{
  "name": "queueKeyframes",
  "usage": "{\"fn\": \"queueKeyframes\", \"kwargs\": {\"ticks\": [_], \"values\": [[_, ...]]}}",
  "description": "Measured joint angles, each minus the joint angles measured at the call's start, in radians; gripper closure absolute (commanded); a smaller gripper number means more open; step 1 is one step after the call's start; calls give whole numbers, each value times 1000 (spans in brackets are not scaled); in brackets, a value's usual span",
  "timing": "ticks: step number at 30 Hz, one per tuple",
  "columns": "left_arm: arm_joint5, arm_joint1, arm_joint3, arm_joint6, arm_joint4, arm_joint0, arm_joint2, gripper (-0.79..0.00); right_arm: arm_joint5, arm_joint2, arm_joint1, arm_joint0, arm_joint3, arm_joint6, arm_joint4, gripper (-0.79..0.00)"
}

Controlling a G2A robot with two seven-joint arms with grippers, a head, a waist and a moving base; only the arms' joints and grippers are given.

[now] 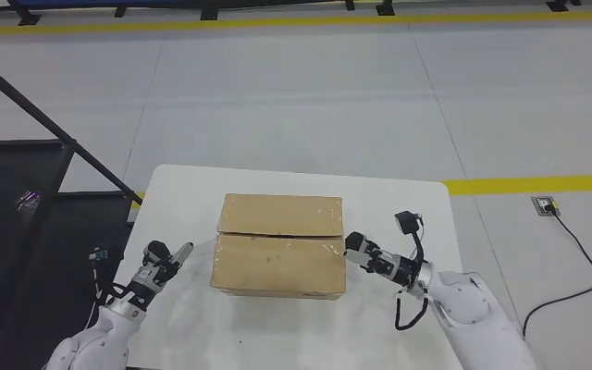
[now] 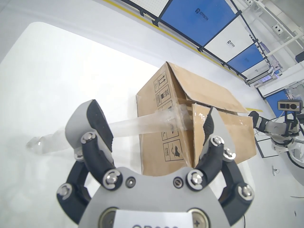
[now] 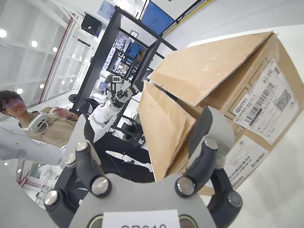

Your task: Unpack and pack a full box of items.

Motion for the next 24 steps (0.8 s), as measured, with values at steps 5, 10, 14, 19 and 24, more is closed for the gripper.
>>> {"fn": "queueKeyframes", "kwargs": {"ticks": [5, 10, 14, 19, 24], "values": [[-5, 1, 1, -26, -42, -6, 1, -785, -43, 2, 6, 8, -3, 60, 87, -785], [-2, 2, -13, -29, -66, -3, -3, -785, -123, 18, 21, -14, -43, 192, 230, -785], [1, 2, -32, -38, -96, 6, -5, -785, -113, 12, 49, -54, -150, 254, 260, -785], [-74, 8, -58, -90, -90, 26, -3, -785, -118, -27, 101, -109, -278, 247, 180, -785], [-192, 18, -62, -125, -74, 45, -25, -785, -156, -87, 155, -141, -337, 209, 20, -785]]}}
